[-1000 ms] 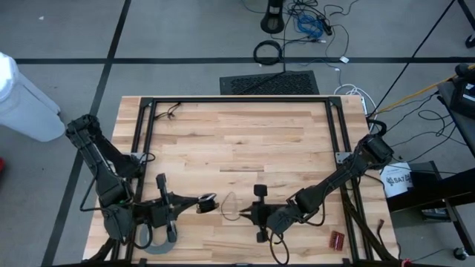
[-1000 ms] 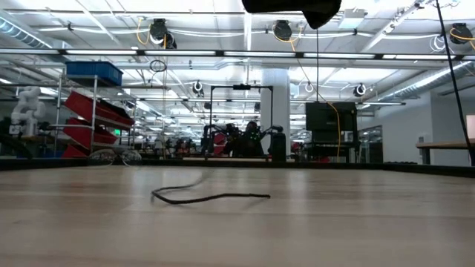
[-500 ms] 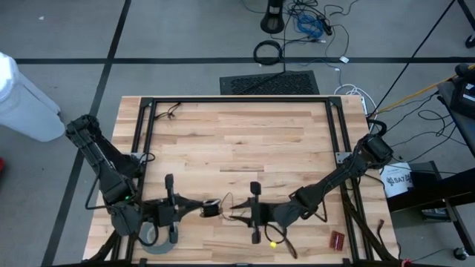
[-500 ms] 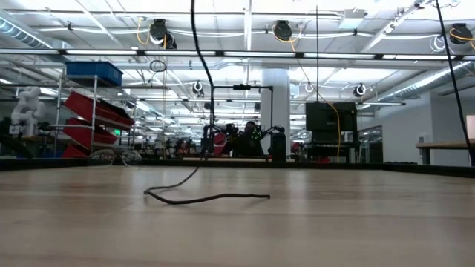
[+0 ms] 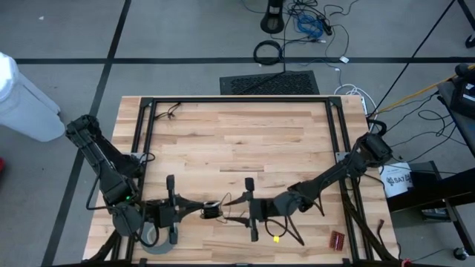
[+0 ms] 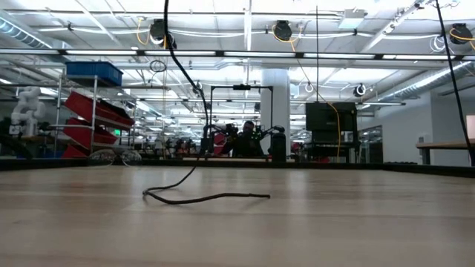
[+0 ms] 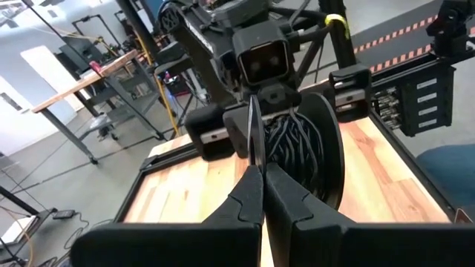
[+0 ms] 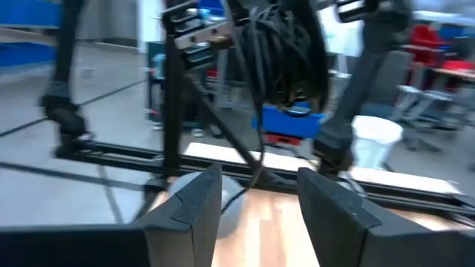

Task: Coil cords
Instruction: Uncoil the black wire from the spool

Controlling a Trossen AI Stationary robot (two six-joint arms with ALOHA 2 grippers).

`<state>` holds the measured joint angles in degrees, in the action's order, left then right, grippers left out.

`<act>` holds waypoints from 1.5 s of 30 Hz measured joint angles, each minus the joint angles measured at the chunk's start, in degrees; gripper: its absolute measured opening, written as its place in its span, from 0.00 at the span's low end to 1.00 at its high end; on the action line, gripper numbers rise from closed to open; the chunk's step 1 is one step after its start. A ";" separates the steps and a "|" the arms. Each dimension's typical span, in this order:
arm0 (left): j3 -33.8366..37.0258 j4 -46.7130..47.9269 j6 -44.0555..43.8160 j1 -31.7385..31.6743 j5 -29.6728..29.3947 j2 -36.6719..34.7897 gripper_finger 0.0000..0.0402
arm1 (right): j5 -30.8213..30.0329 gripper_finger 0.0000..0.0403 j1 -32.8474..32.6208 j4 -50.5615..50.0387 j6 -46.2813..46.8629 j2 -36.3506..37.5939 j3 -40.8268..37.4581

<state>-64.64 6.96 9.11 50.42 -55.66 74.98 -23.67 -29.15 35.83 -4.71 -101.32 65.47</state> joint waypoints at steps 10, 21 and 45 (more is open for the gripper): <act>0.00 -0.03 0.12 -0.57 1.06 0.00 0.00 | 6.46 0.38 2.95 -0.31 1.62 -0.02 0.00; 0.00 -0.48 0.12 -1.31 1.27 0.09 0.00 | 9.97 0.25 3.71 4.96 2.12 -3.47 0.02; 0.02 4.08 -1.19 -0.89 1.55 0.46 0.00 | -1.31 0.00 -1.83 -5.05 4.37 1.57 0.02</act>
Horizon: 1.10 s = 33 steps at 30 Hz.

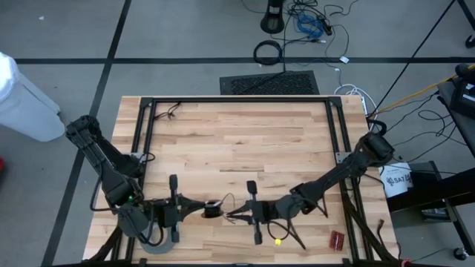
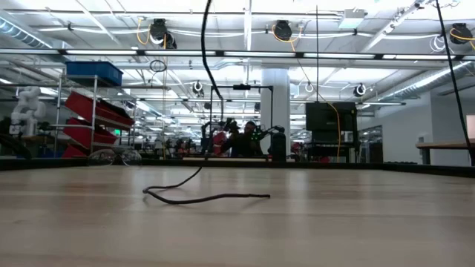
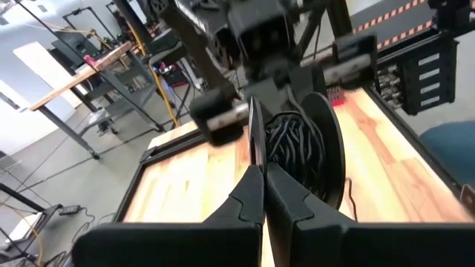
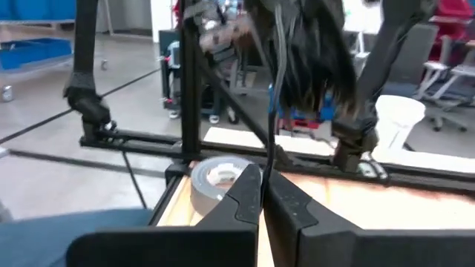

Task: Coil cords
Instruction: Uncoil the black wire from the spool

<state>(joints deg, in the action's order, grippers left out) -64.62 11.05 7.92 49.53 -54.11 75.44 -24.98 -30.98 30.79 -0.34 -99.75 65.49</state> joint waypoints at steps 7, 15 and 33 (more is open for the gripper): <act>0.00 0.23 -0.13 -1.75 -0.53 0.00 0.00 | -1.18 0.00 -1.51 2.71 -1.76 0.81 0.00; 0.00 -1.00 -0.10 -4.55 -3.04 2.52 0.00 | 1.28 0.00 -1.35 5.10 -3.60 0.53 0.00; 0.00 -12.24 4.99 -6.24 -8.51 5.99 0.00 | 0.90 0.00 1.06 3.22 -0.76 -4.23 -0.02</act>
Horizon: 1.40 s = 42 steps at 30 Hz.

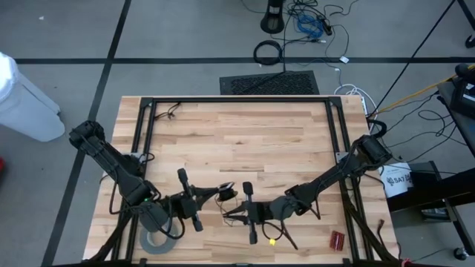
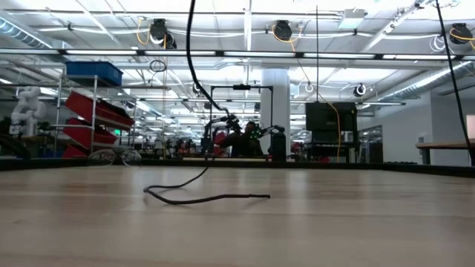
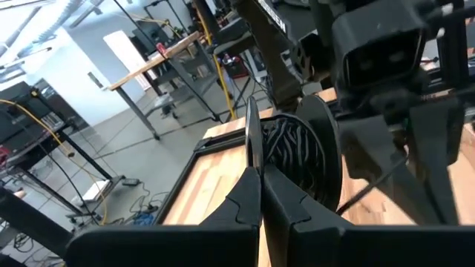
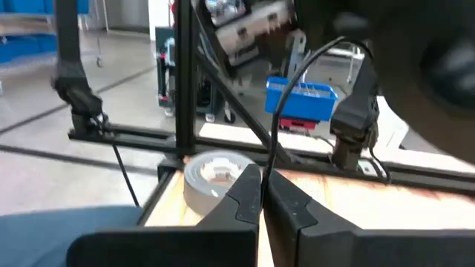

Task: Coil cords
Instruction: Uncoil the black wire from the spool

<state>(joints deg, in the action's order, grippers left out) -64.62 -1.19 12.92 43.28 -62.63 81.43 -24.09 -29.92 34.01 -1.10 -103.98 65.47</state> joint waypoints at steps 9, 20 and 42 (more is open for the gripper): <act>0.00 -5.16 5.32 3.33 -1.27 0.00 0.00 | -3.40 0.00 -0.08 -7.64 2.69 0.00 0.00; -0.02 -7.50 9.00 7.80 -6.12 -0.50 0.00 | -6.48 0.00 -0.12 -16.75 6.79 0.37 0.00; -0.04 -10.45 8.95 10.89 -6.21 -0.98 0.00 | -13.46 0.05 0.18 -25.66 12.11 1.15 0.00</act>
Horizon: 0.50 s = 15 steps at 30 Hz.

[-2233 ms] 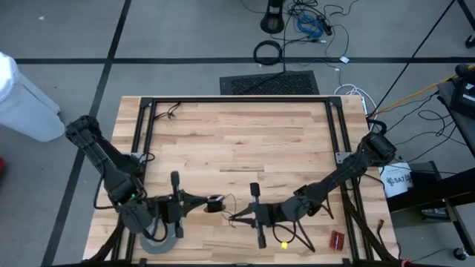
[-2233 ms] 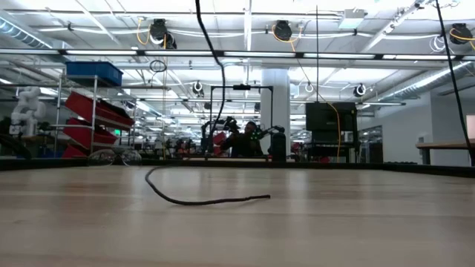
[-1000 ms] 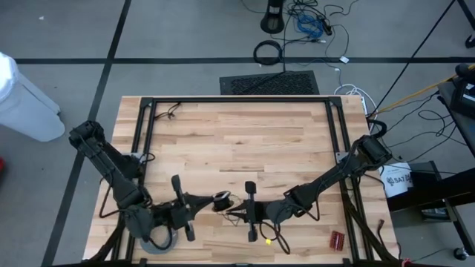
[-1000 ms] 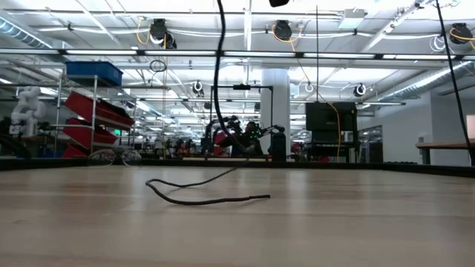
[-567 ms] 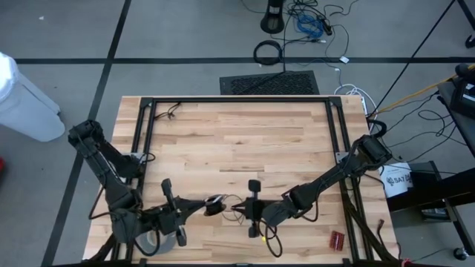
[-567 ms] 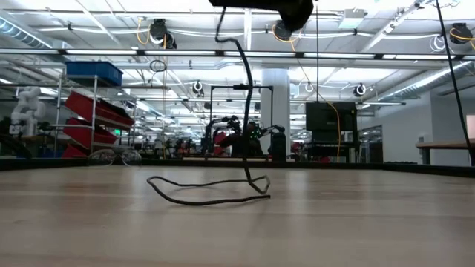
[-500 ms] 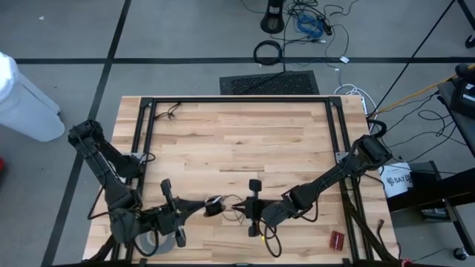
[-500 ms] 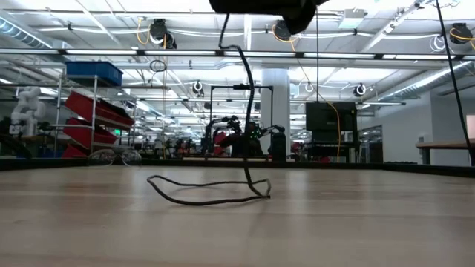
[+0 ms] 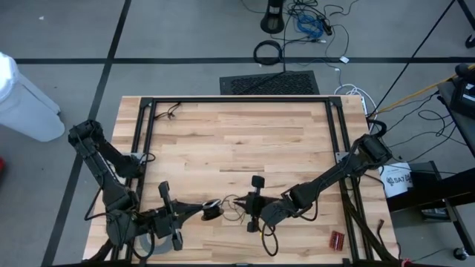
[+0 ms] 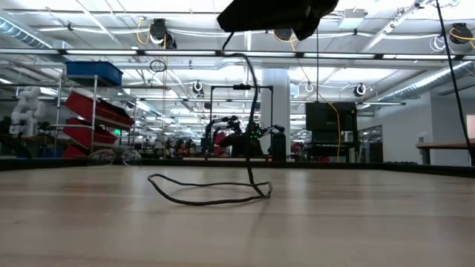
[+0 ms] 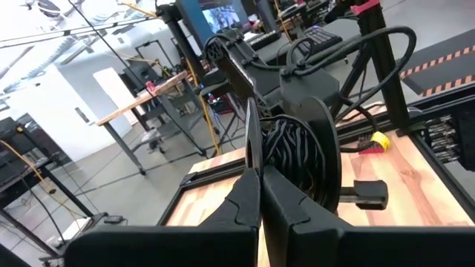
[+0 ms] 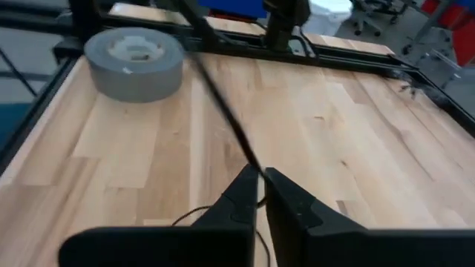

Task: Coil cords
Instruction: Uncoil the black wire from the spool

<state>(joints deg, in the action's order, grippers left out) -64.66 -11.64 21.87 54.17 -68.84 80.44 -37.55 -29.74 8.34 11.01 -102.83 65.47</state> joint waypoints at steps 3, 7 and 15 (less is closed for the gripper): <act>0.00 0.02 -0.09 -0.02 0.00 -0.02 0.00 | 0.12 0.09 -0.35 0.17 1.51 1.48 0.00; 0.00 0.04 -0.09 -0.02 0.02 -0.02 0.00 | 0.32 0.15 -1.97 -1.02 1.65 3.43 0.00; 0.00 0.13 -0.09 -0.02 0.02 -0.02 0.00 | 0.92 0.23 -6.22 -3.82 1.95 6.39 0.00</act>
<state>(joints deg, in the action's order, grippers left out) -64.66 -11.51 21.78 54.15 -68.82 80.42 -36.62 -35.95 4.52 12.96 -96.44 65.47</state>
